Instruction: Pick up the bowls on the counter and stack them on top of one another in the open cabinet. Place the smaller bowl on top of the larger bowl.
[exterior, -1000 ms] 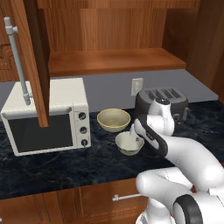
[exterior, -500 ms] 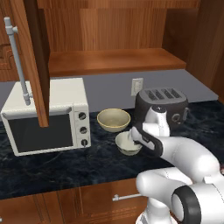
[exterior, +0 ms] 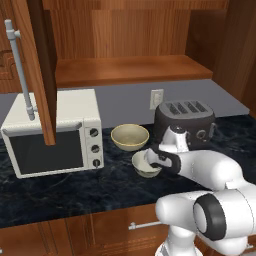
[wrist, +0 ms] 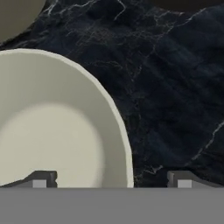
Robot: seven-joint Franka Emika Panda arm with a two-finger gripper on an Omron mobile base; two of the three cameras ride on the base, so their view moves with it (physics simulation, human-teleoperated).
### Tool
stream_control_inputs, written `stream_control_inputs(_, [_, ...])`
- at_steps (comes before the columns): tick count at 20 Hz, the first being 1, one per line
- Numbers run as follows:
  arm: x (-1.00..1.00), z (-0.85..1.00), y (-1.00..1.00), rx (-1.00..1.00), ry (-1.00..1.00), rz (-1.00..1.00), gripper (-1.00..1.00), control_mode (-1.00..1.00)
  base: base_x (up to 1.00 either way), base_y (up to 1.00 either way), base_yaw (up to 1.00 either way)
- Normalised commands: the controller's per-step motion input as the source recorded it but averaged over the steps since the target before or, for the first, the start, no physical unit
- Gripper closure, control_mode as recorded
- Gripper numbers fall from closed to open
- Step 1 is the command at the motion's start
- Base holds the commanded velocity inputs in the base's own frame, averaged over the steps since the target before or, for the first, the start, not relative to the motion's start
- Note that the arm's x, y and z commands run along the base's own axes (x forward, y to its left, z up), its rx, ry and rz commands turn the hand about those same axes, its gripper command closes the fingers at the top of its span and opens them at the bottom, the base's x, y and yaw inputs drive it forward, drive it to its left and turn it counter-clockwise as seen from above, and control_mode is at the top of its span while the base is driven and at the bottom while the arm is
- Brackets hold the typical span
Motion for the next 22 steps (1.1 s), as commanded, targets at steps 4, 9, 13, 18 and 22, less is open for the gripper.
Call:
stream_control_inputs(4, [0.19,-0.14,0.04,0.0,0.0,-0.03,-1.0,-1.0,0.0,0.0,0.0])
stream_control_inputs(9, [0.12,-0.13,0.03,0.0,0.0,-0.02,-1.0,-1.0,0.0,0.0,0.0])
stream_control_inputs(13, [0.04,-0.05,0.01,0.0,0.0,0.0,-1.0,-1.0,0.0,0.0,0.0])
stream_control_inputs(18, [0.0,0.0,0.0,0.0,0.0,0.0,1.0,-1.0,0.0,0.0,0.0])
stream_control_inputs(22, [0.0,0.27,0.0,0.0,0.0,-0.02,1.0,-1.0,0.0,0.0,0.0])
